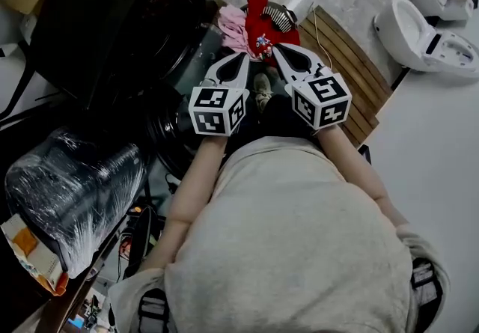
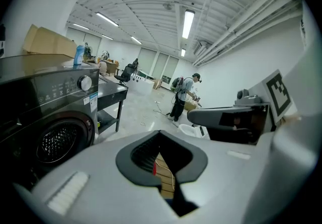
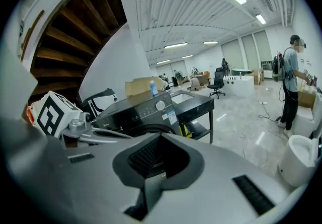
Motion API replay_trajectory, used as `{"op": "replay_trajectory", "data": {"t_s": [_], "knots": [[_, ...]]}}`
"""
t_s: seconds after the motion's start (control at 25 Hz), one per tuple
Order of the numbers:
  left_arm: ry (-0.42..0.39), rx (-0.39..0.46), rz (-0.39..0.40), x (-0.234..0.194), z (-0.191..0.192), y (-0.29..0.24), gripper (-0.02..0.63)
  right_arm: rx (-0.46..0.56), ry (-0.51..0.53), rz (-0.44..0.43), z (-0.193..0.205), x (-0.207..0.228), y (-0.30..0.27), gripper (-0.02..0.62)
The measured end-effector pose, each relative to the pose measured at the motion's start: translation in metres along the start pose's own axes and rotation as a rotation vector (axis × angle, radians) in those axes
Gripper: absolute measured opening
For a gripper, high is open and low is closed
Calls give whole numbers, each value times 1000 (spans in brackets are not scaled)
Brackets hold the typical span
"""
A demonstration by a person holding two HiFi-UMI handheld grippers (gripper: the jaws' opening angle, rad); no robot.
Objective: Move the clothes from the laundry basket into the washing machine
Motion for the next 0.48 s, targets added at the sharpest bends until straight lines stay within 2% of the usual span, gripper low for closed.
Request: {"op": "replay_trajectory", "data": {"t_s": [0.2, 0.48], "knots": [[28, -24, -24, -18, -4, -38, 11, -58, 4, -8, -2, 40, -25, 9], [65, -77, -33, -34, -1, -71, 11, -117, -21, 18, 9, 72, -50, 9]]}}
Point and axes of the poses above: the fingertips, and each gripper's own axes: y backward along the fingers, x to its right, z out of its underside, the point moved 4 cm from there along y, backward along the fingers, and after that the axes turned 12 degrees about x, right-handed, at the moved point
